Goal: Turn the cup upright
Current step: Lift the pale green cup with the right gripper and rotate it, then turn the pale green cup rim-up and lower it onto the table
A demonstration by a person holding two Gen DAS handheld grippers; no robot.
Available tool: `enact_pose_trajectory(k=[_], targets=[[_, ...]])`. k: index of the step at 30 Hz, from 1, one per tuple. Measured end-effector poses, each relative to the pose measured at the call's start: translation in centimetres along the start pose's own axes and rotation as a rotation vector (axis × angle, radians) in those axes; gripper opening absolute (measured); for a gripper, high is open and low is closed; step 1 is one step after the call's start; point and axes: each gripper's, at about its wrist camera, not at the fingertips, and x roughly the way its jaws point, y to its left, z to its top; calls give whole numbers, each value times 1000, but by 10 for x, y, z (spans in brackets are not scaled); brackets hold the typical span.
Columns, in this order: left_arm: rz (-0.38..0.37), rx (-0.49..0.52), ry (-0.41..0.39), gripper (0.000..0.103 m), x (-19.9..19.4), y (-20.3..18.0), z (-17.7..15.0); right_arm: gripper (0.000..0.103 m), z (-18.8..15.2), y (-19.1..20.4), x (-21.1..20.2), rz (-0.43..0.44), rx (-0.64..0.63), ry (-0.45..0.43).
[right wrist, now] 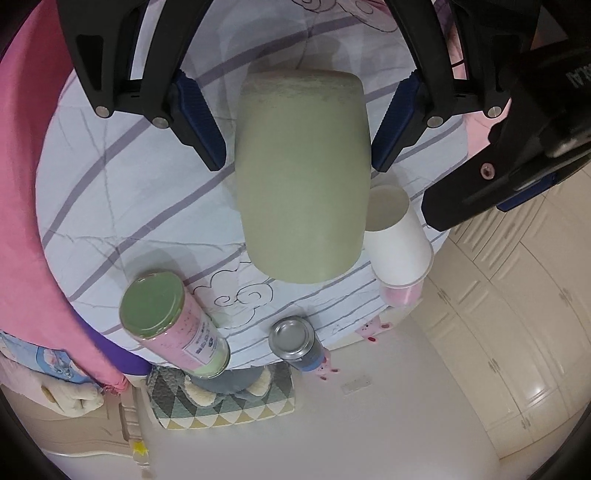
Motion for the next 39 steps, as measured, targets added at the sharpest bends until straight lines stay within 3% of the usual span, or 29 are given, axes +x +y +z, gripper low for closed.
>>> enact_pose_trajectory(k=[9, 19, 35, 37, 39], targets=[[-47, 8, 26, 103, 3, -31, 7, 82, -2, -13, -24, 14, -31, -38], [-66, -25, 150, 103, 31, -64, 10, 82, -3, -34, -37, 40, -92, -39], [-113, -67, 292, 102, 76, -67, 12, 82, 4, -59, -24, 109, -119, -7], [-102, -69, 278, 98, 77, -66, 14, 82, 4, -61, -23, 120, -115, -7], [-82, -63, 264, 87, 78, -65, 16, 82, 4, -63, -22, 122, -113, -5]])
